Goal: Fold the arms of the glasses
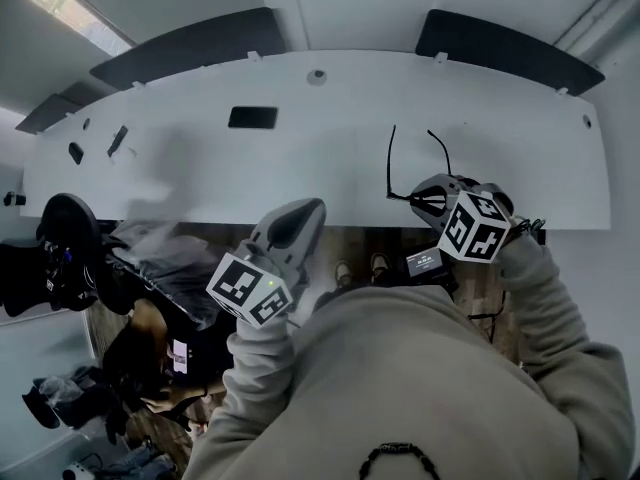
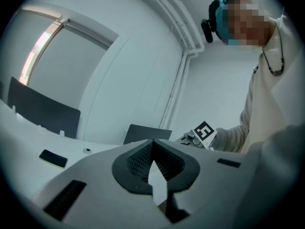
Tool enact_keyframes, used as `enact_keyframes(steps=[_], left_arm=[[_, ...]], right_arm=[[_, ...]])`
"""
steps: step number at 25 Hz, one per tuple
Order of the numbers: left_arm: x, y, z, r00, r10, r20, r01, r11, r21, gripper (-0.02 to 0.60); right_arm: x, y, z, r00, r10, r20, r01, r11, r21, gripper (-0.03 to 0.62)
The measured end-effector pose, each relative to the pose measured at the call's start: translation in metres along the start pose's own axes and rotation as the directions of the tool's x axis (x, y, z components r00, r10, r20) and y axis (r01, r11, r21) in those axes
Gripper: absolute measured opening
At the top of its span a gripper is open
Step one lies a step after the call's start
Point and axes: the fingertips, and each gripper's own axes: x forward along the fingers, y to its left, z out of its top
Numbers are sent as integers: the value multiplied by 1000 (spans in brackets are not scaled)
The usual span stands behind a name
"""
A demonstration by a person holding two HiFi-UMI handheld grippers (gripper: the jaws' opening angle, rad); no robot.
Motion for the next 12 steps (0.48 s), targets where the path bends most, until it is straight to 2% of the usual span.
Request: enact_keyframes(steps=[6,12], left_arm=[[42,-12,14,994,-109,-15,110,993,39,5],[84,-42,20,973,-226,-54,230,967,106,5]], right_arm=[[-33,11,0,999,-28,23,27,998,51,60],[-70,17,-7,995,-54,87,43,991,125,60]])
